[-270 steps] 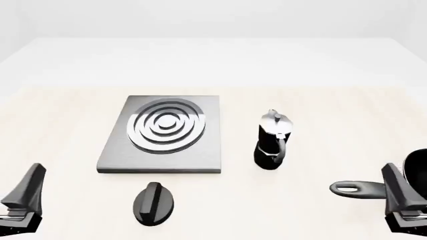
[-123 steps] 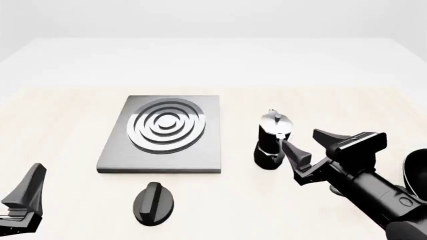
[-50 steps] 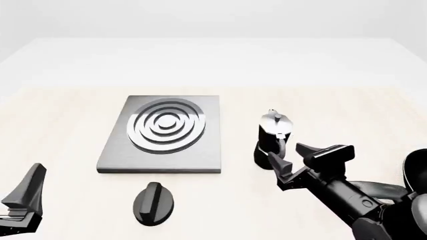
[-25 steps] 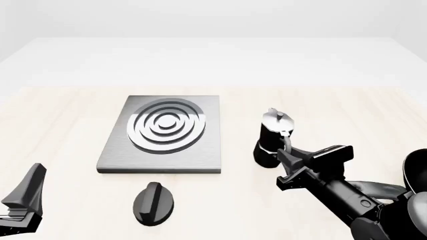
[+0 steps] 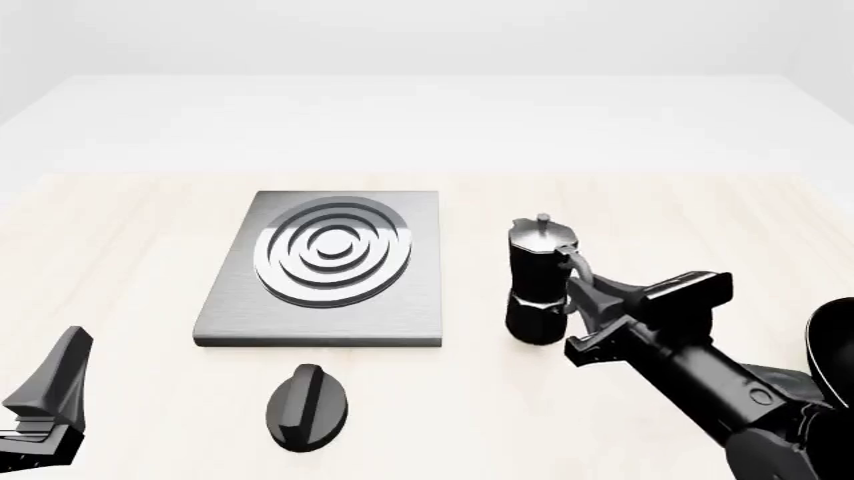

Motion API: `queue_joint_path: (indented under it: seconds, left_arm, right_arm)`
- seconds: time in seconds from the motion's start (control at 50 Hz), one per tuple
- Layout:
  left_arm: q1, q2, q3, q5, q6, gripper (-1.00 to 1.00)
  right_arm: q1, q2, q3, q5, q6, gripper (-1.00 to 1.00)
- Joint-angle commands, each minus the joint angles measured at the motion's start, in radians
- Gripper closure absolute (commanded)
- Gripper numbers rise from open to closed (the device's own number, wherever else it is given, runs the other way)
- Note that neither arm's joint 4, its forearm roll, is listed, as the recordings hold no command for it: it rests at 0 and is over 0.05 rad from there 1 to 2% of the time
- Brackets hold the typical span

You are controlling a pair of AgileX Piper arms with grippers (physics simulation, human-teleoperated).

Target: Put the moka pot on the stove.

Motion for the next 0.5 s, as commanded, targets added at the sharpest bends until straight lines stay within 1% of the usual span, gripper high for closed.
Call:
queue_joint_path:
  seconds: [0.02,0.2,0.5]
  left_arm:
    - [0.000,0.000,0.000,0.000,0.000,-1.00]
    - [0.000,0.000,0.000,0.000,0.000,-1.00]
    - [0.000,0.000,0.000,0.000,0.000,-1.00]
  right_arm:
    - [-0.004,-0.184,-0.040,0.149,-0.008,1.00]
    - [0.012,-0.169,-0.061,0.146,-0.010,1.00]
    - [0.049,-0.204,-0.134,0.208,-0.036,1.00]
